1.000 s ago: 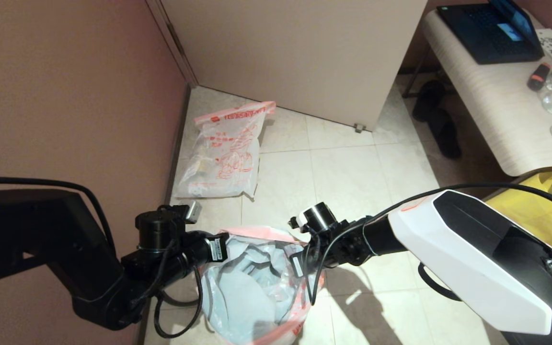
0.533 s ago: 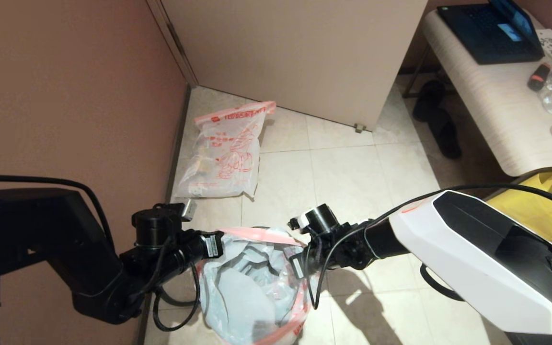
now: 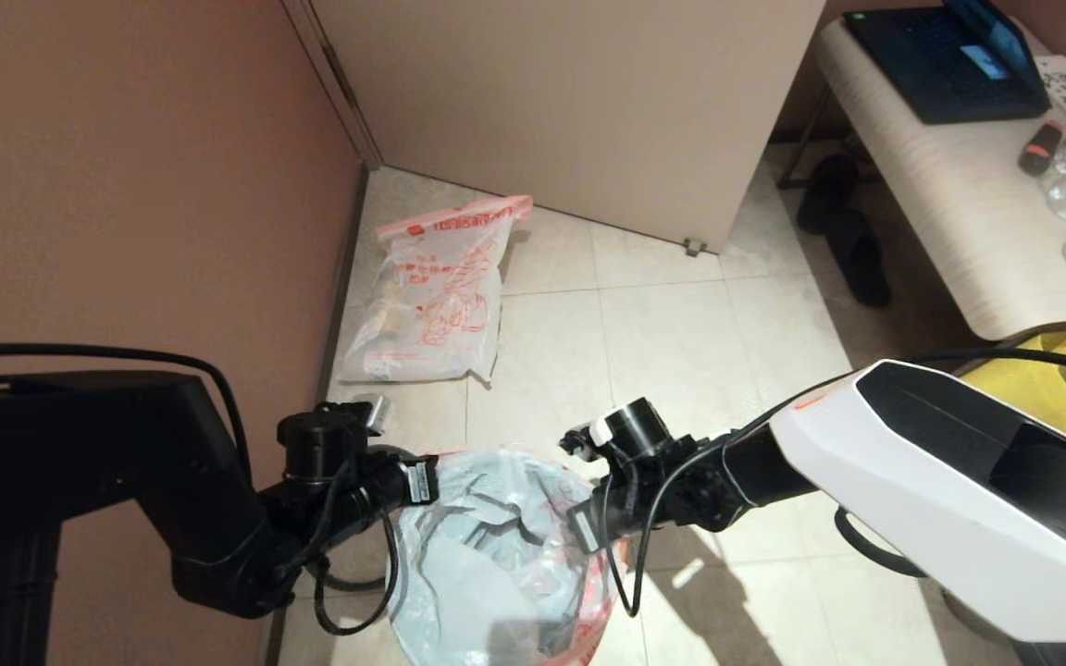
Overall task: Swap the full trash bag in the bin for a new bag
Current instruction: Put the new garbage bag on the trash can
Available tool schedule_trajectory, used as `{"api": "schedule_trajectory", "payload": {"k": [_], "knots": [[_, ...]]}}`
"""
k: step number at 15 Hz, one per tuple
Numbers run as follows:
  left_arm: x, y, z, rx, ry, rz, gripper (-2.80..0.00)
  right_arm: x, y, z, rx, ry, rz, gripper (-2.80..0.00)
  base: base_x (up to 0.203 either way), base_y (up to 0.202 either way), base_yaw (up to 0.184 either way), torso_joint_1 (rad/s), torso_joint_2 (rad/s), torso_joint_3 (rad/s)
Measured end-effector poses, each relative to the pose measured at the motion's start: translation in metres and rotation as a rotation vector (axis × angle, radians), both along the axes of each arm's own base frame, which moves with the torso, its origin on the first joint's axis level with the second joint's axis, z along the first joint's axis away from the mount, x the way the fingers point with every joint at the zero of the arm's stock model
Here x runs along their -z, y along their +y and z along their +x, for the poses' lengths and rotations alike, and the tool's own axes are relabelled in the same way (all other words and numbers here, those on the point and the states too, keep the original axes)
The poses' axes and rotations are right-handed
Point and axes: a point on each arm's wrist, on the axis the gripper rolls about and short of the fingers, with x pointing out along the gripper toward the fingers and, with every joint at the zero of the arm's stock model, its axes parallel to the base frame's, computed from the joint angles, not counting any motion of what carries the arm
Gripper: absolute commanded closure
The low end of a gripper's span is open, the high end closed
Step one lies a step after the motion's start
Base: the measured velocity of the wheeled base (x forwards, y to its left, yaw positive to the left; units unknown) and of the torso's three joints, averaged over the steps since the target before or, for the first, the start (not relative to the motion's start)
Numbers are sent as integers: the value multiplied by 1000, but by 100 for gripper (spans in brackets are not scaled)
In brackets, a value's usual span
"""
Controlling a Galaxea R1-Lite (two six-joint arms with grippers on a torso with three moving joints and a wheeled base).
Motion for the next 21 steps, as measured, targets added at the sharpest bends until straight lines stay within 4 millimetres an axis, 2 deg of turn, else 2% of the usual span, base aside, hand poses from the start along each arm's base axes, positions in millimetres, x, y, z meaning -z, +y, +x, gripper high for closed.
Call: {"api": "schedule_trajectory", "payload": {"k": [6,10,14,18,21], "knots": [[2,7,13,-61,-15,7,0,-8,-5,1,-1,-18,22,0,0,0,0,0,0,0],[0,10,16,-83,-27,2,0,-16,-15,17,42,-69,66,0,0,0,0,0,0,0],[-12,11,11,-93,-49,-10,0,-23,-22,35,111,-129,146,0,0,0,0,0,0,0],[-22,9,3,-80,-60,-17,0,-18,-27,46,133,-205,192,0,0,0,0,0,0,0],[-18,6,0,-64,-46,-16,0,-9,-38,56,123,-262,144,0,0,0,0,0,0,0]]}}
